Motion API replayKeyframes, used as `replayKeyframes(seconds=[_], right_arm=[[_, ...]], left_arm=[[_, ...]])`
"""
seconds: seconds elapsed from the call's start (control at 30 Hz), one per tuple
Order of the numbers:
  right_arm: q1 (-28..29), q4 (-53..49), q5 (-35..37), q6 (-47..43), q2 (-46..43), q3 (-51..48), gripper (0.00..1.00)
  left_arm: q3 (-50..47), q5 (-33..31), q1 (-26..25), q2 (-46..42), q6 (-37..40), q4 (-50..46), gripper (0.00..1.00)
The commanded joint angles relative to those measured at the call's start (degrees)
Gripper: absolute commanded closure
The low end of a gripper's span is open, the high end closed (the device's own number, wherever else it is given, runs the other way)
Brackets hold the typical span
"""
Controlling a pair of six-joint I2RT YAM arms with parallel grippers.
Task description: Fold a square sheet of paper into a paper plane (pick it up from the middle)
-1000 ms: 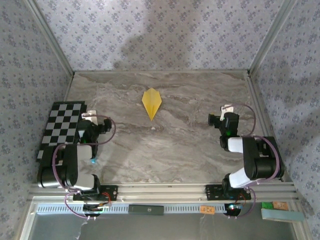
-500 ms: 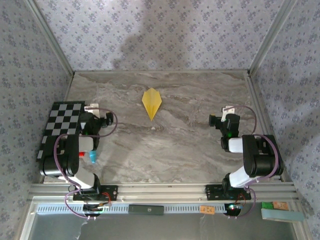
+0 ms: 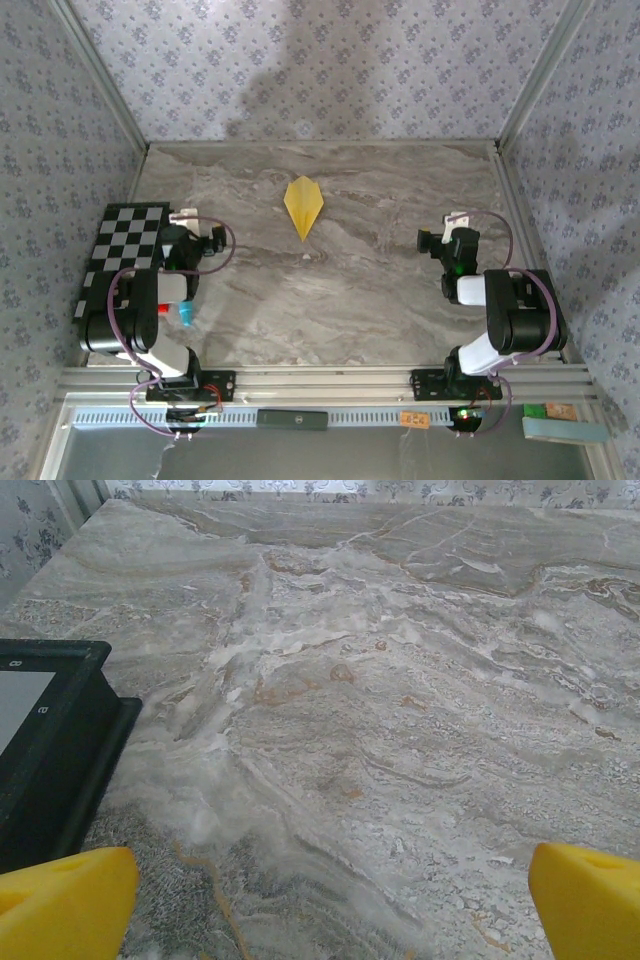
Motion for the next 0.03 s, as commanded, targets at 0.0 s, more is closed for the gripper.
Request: replayKeyframes(seconds=[0.0], right_arm=[[-0.4,1.0,-0.4,0.3,0.3,1.1,0.00]], left_arm=[[0.9,-0.4,-0.4,0.5,0.9,-0.1,0.00]])
